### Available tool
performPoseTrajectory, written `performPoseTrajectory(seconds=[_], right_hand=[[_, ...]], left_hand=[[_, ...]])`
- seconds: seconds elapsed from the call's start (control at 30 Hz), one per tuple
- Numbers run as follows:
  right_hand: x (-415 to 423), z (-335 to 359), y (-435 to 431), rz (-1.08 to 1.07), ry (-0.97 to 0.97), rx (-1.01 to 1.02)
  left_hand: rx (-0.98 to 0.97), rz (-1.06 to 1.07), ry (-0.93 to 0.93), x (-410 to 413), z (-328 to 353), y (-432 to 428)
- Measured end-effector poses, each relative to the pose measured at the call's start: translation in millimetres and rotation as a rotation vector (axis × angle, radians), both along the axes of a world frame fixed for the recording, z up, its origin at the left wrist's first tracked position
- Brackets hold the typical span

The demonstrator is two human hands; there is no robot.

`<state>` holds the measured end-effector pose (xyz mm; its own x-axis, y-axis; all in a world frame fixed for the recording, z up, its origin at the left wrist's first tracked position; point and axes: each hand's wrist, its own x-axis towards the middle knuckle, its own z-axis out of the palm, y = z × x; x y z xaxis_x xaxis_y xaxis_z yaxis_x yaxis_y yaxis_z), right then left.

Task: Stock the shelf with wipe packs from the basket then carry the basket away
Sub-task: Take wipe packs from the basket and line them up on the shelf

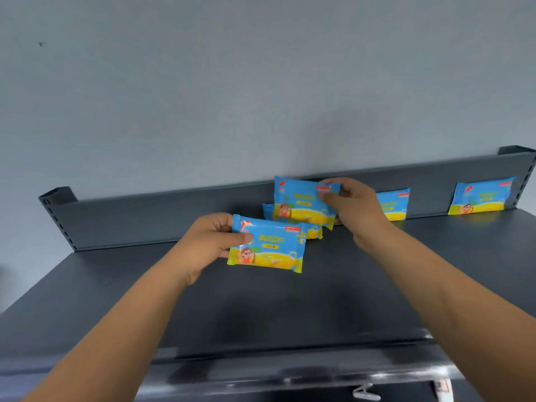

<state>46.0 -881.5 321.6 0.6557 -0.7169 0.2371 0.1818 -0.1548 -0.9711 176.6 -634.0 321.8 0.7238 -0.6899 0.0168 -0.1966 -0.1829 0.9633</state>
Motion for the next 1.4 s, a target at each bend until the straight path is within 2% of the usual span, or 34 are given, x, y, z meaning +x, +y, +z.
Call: performPoseTrajectory(seconds=[0.2,0.37,0.43,0.67,0.8,0.9,1.07,1.2,1.4], right_hand=[[22,-35,-42,0.087,0.239,-0.330],[34,-55,-44,-0.090,0.321,-0.638],[38,-54,-43,-0.117,0.325,-0.655],[33,-52,-48,-0.132,0.341,-0.509],[23,-49,-50,-0.187,0.371,-0.593],[16,-47,-46,-0.089,0.400,-0.676],[8,-54,-42,-0.154,0.550,-1.010],[11,-61,-40,-0.150,0.611,-0.983],[14,-64,-35,-0.130,0.597,-0.921]], left_hand=[[0.056,0.015,-0.042,3,-12,-27],[0.131,0.036,-0.103,5,-27,-32],[0.158,0.028,-0.150,8,-27,-36],[0.183,0.063,-0.237,9,-35,-62],[0.202,0.159,-0.345,11,-44,-76],[0.241,0.205,-0.399,14,-47,-81],[0.269,0.259,-0.464,15,-50,-84],[0.262,0.282,-0.454,16,-53,-86],[0.321,0.330,-0.496,17,-56,-91]])
